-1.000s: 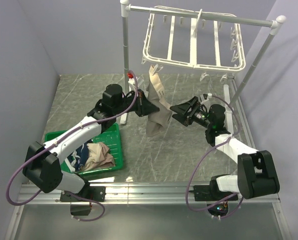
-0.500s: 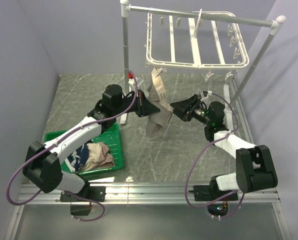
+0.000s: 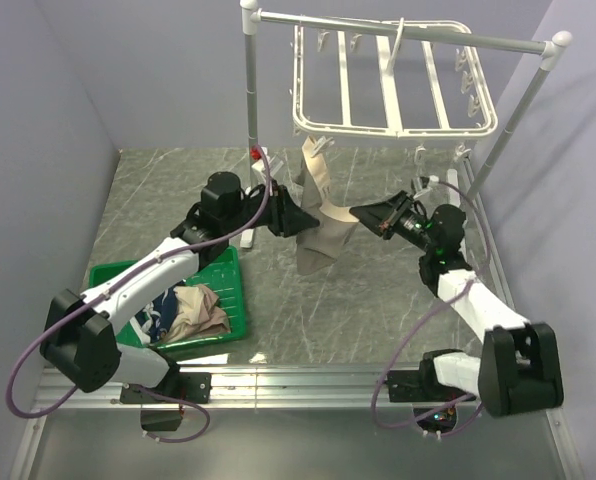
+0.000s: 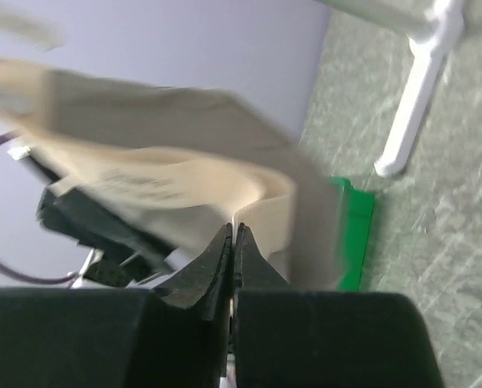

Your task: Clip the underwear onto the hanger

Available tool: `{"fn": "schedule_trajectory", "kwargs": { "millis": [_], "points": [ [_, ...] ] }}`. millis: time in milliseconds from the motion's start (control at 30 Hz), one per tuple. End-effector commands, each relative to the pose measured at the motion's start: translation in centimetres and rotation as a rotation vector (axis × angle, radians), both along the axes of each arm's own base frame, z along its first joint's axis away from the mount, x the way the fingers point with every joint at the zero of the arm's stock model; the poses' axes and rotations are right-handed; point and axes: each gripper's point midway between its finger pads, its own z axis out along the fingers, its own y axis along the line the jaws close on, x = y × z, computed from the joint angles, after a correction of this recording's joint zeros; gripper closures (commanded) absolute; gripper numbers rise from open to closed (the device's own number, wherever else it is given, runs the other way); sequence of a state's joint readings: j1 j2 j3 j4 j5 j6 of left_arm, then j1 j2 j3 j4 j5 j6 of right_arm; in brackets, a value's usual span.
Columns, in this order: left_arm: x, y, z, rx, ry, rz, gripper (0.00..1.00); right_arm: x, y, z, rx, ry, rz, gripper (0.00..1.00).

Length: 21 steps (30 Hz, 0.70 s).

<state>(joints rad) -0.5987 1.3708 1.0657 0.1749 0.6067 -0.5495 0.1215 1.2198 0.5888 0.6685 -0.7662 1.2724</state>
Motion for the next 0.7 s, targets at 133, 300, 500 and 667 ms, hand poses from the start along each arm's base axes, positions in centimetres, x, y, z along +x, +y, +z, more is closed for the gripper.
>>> {"fn": "schedule_trajectory", "kwargs": {
  "millis": [133, 300, 500, 667],
  "points": [
    [-1.3, 2.5, 1.6, 0.006, -0.083, 0.077, 0.43, -4.2, -1.9, 5.4, -0.121, -0.257, -0.040, 1.00],
    [-2.1, 3.6, 1.6, 0.027, -0.113, 0.095, 0.43, -6.8, -2.6, 6.3, -0.197, -0.341, -0.075, 1.00],
    [-3.1, 3.3, 2.7, 0.037, -0.164, 0.095, 0.66, -10.2, -3.3, 9.3, -0.338, -0.578, -0.103, 1.00],
    [-3.3, 0.6, 3.9, 0.021, -0.192, 0.070, 0.92, -11.8, -3.3, 10.9, -0.450, -0.742, -0.077, 1.00]
  ]
}}
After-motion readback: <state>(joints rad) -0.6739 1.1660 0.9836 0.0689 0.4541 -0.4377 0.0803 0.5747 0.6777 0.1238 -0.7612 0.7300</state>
